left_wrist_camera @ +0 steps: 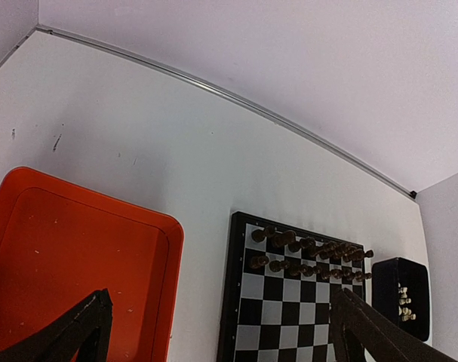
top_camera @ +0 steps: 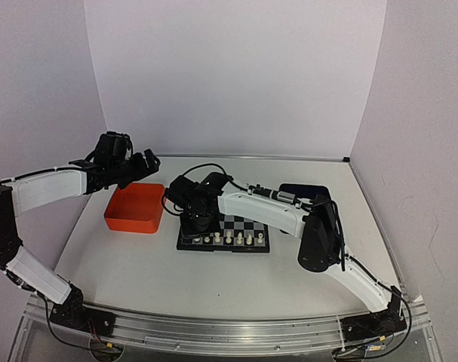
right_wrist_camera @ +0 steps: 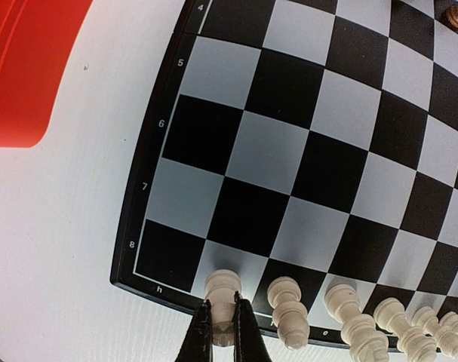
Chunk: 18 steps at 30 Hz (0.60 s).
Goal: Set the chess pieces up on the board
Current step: Place the chess piece on the chessboard.
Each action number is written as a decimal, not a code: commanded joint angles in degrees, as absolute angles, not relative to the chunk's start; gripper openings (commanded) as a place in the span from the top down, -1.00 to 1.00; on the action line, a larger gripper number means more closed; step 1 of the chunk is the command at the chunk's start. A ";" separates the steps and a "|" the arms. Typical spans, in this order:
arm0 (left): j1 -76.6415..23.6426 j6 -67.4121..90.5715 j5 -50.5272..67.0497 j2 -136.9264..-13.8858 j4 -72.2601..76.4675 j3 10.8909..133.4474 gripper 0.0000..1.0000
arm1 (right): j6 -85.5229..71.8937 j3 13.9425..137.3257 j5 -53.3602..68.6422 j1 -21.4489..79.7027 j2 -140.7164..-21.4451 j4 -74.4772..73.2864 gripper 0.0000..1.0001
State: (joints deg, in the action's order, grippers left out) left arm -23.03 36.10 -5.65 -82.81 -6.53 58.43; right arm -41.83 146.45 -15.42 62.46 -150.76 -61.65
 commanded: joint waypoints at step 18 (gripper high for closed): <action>-22.73 36.03 -5.23 -80.36 -5.72 58.12 -0.99 | -41.53 147.00 -15.09 62.77 -152.37 -62.86 0.98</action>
State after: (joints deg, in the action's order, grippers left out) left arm -23.03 36.07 -5.65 -82.35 -6.54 58.41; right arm -41.78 146.45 -15.18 62.46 -151.07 -61.84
